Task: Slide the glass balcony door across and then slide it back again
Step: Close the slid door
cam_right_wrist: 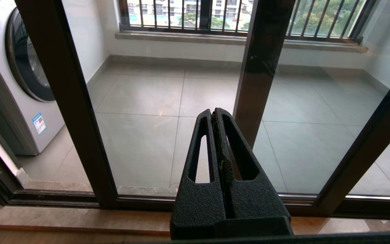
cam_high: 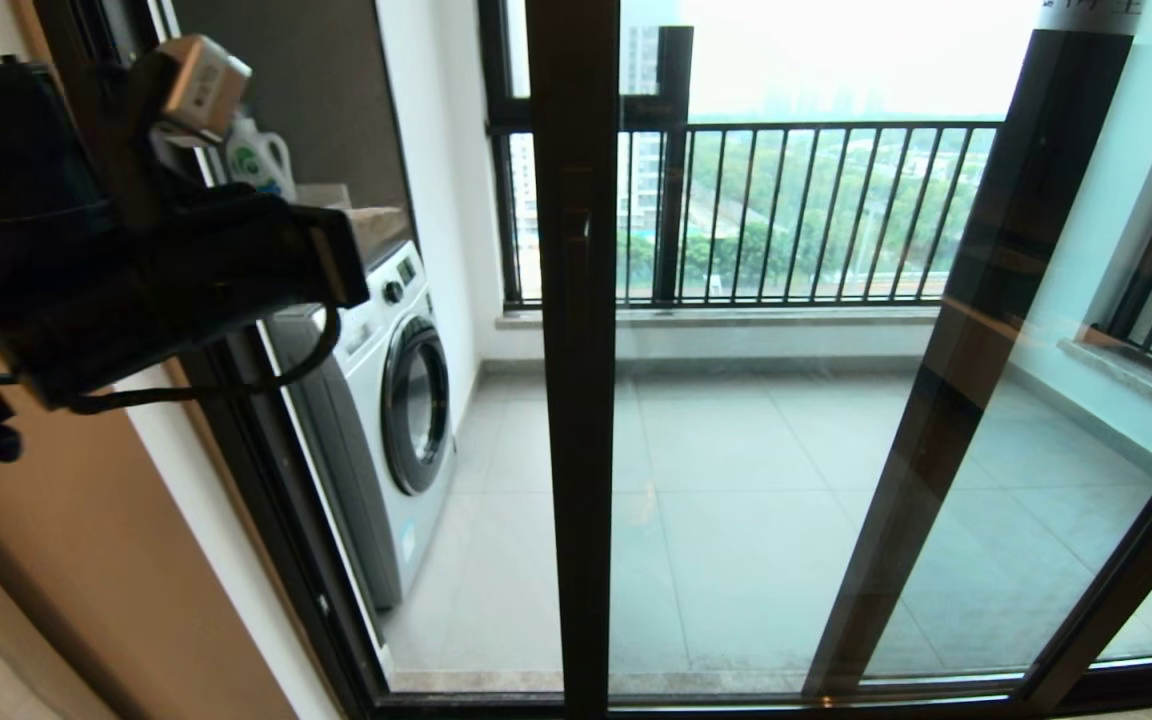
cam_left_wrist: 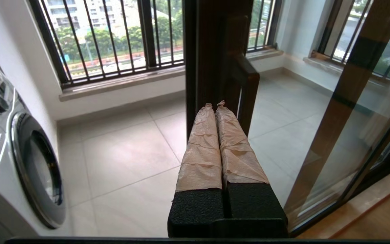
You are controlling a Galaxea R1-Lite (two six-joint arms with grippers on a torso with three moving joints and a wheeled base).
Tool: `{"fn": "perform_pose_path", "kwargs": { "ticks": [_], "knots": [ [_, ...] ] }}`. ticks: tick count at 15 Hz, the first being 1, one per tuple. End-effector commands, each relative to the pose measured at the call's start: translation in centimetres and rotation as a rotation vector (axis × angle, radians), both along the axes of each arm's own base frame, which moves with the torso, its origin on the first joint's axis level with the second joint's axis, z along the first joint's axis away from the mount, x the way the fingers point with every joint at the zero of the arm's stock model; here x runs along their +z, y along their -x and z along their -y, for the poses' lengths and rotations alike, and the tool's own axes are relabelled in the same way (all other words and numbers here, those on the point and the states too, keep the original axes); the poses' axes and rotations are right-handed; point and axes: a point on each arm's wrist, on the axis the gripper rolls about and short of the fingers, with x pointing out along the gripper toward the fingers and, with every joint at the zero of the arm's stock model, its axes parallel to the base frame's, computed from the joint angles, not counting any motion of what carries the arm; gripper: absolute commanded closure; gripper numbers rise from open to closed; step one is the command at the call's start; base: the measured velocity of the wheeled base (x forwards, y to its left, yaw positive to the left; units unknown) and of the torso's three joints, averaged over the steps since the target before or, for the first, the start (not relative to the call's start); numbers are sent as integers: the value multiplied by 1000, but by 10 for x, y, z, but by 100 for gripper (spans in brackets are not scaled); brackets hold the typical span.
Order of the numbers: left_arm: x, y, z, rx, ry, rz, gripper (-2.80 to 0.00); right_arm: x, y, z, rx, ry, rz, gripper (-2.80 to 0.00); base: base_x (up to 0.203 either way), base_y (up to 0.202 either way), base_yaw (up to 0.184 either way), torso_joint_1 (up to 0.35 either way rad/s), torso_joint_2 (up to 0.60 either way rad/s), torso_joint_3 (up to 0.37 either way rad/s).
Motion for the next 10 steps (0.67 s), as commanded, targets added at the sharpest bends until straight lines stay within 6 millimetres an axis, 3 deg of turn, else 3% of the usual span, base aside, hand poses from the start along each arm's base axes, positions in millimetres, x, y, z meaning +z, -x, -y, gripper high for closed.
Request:
{"fn": "perform_pose_path", "kwargs": {
  "ticks": [1, 5, 10],
  "knots": [
    [-17, -28, 47, -4, 2, -54, 0, -3, -1, 0, 0, 2, -13, 0, 0, 0, 0, 0, 0, 0],
    [-25, -51, 88, -24, 14, -64, 0, -3, -1, 0, 1, 0, -12, 0, 0, 0, 0, 0, 0, 0],
    [-36, -59, 138, -49, 34, -73, 0, -3, -1, 0, 1, 1, -13, 0, 0, 0, 0, 0, 0, 0]
  ]
}}
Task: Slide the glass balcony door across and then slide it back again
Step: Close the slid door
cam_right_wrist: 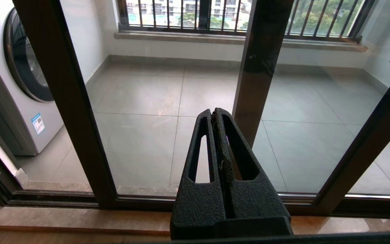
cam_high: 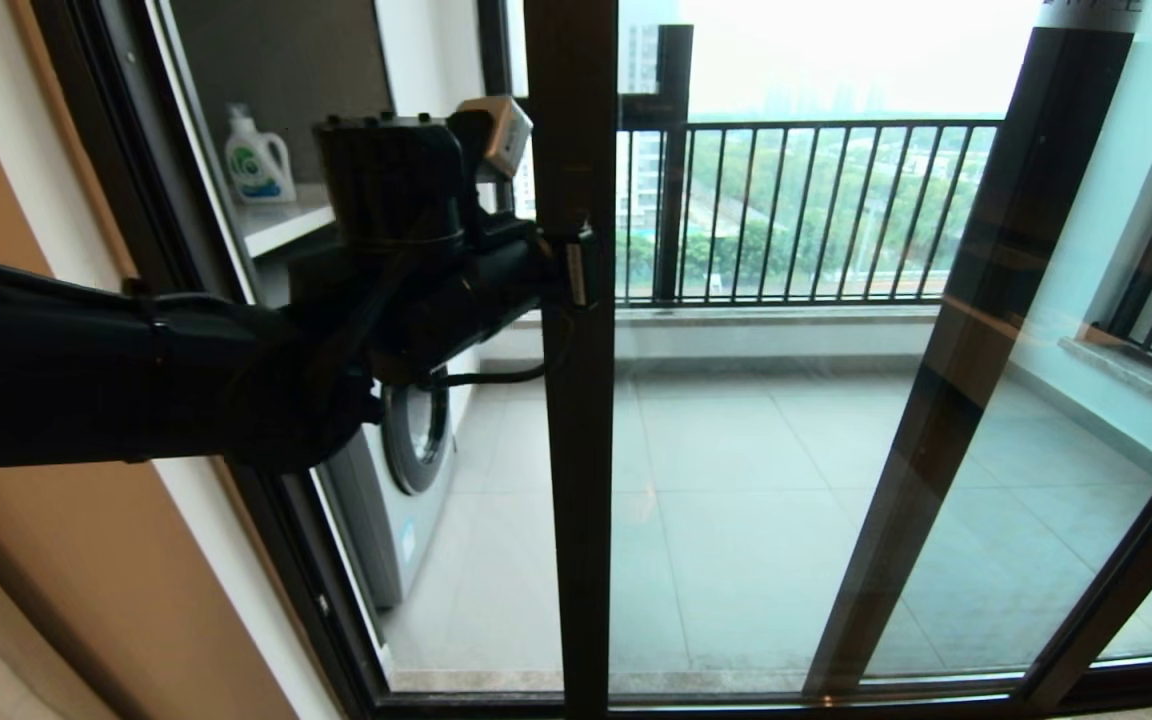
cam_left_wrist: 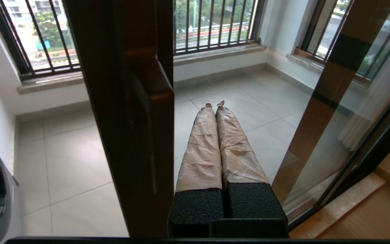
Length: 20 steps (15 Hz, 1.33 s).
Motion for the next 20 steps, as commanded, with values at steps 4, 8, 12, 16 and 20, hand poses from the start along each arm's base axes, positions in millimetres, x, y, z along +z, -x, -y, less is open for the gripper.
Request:
{"fn": "perform_pose_path", "kwargs": {
  "ticks": [4, 8, 12, 16, 20],
  "knots": [
    [-21, -6, 40, -35, -13, -25, 0, -3, -1, 0, 2, 1, -12, 0, 0, 0, 0, 0, 0, 0],
    [-26, -15, 52, -26, -8, -21, 0, -3, -1, 0, 2, 1, -13, 0, 0, 0, 0, 0, 0, 0],
    [-40, -39, 60, 44, -12, -19, 0, -3, -1, 0, 2, 1, -12, 0, 0, 0, 0, 0, 0, 0],
    [-42, -64, 30, 150, -13, -23, 0, -3, -1, 0, 2, 1, -13, 0, 0, 0, 0, 0, 0, 0],
    [-25, -79, 6, 243, 24, 21, 0, -3, -1, 0, 2, 0, -13, 0, 0, 0, 0, 0, 0, 0]
  ]
}}
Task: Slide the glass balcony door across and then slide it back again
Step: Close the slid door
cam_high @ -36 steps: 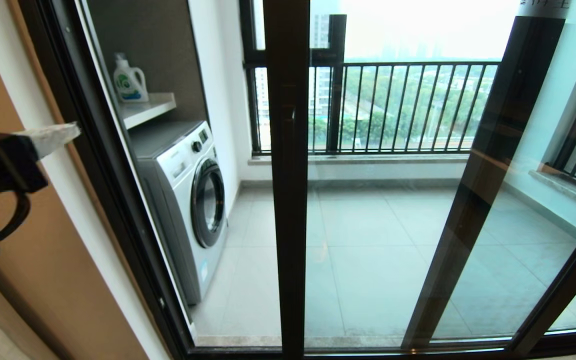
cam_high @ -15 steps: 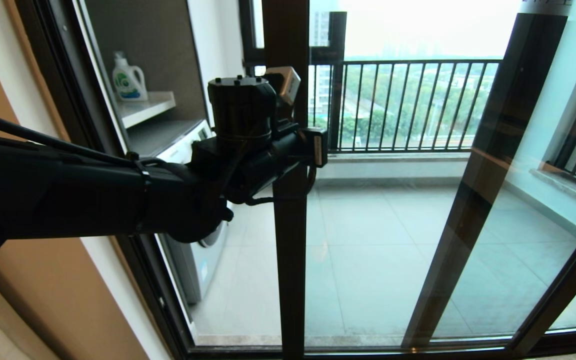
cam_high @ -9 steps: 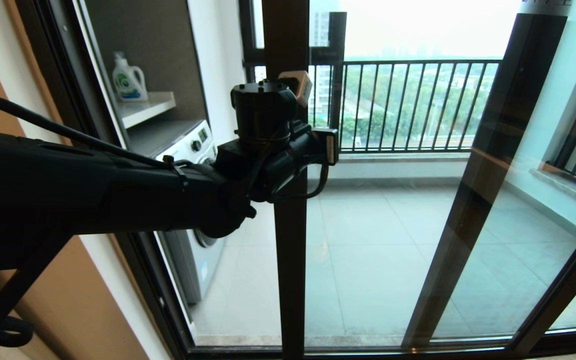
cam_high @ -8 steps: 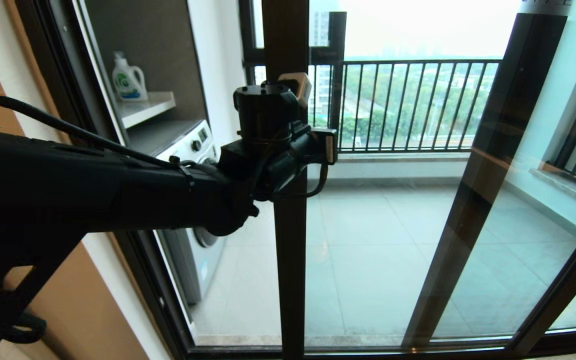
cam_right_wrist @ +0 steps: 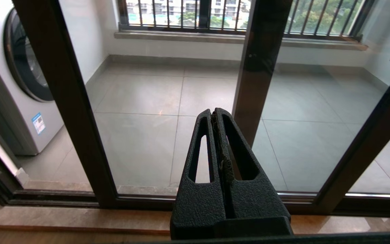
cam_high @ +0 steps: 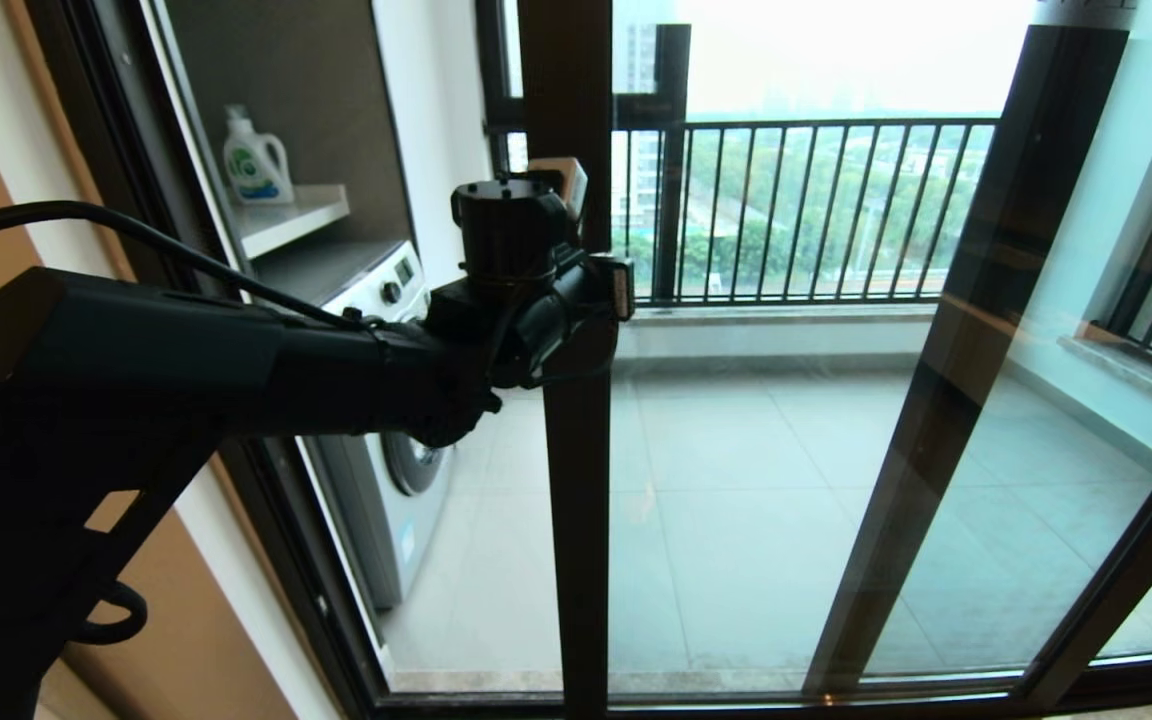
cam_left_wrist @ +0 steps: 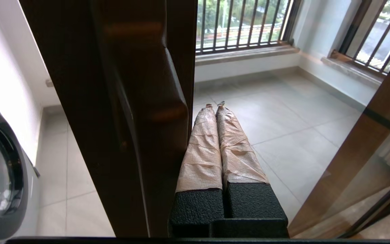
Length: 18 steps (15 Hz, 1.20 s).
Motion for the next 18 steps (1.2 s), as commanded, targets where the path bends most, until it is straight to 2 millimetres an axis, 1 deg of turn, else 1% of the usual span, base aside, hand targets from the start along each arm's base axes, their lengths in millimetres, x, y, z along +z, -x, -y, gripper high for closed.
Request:
{"fn": "perform_pose_path", "kwargs": {
  "ticks": [1, 5, 10, 12, 14, 16, 18],
  "knots": [
    [8, -5, -12, 45, 17, 24, 0, -3, -1, 0, 0, 1, -12, 0, 0, 0, 0, 0, 0, 0],
    [9, -7, -18, 59, 18, 25, 0, -3, -1, 0, 1, 1, -13, 0, 0, 0, 0, 0, 0, 0],
    [11, -13, -37, 146, 22, 22, 0, -3, -1, 0, 1, 2, -12, 0, 0, 0, 0, 0, 0, 0],
    [13, -8, -43, 161, 20, 15, 0, -3, -1, 0, 0, 1, -11, 0, 0, 0, 0, 0, 0, 0],
    [13, 5, -51, 161, 8, -7, 0, -3, -1, 0, 0, 0, -12, 0, 0, 0, 0, 0, 0, 0],
    [13, 15, -58, 160, 30, 37, 0, -3, -1, 0, 1, 1, -13, 0, 0, 0, 0, 0, 0, 0],
    [2, 13, -71, 195, 13, 74, 0, -3, -1, 0, 1, 1, -11, 0, 0, 0, 0, 0, 0, 0]
  ]
}}
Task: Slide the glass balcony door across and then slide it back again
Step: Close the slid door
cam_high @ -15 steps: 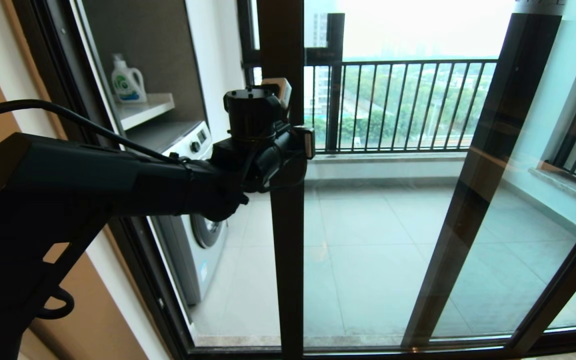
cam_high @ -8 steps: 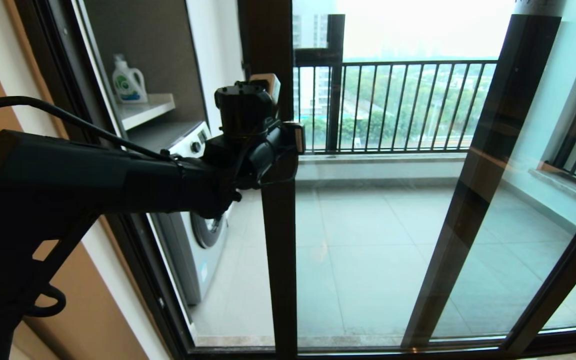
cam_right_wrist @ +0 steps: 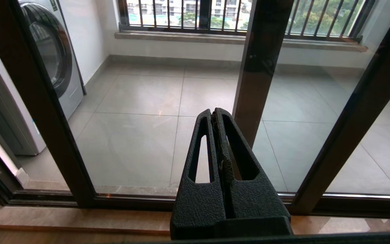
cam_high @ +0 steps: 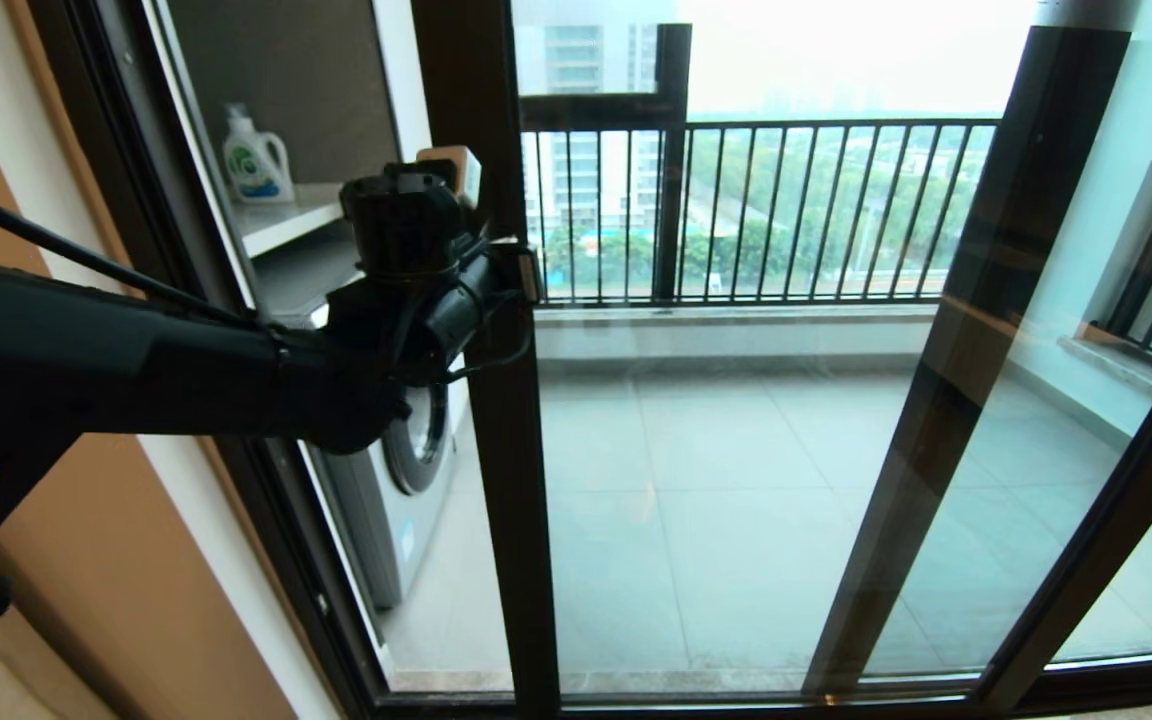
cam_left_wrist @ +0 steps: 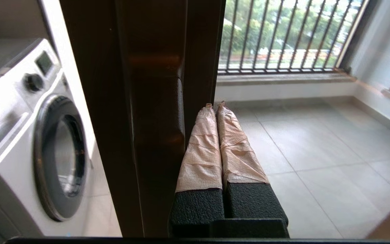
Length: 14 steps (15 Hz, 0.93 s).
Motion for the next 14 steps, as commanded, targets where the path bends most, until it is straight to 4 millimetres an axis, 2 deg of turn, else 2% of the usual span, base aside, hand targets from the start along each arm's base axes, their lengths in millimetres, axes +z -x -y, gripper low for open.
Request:
{"fn": "perform_pose_path", "kwargs": {
  "ticks": [1, 10, 14],
  "knots": [
    [-4, 4, -16, 24, -12, 32, 0, -3, -1, 0, -1, 1, -12, 0, 0, 0, 0, 0, 0, 0],
    [7, 16, -28, 44, 3, 60, 0, -3, -1, 0, 0, 2, -11, 0, 0, 0, 0, 0, 0, 0],
    [0, 30, -48, 67, -16, 27, 0, -3, -1, 0, 1, 1, -13, 0, 0, 0, 0, 0, 0, 0]
  ]
}}
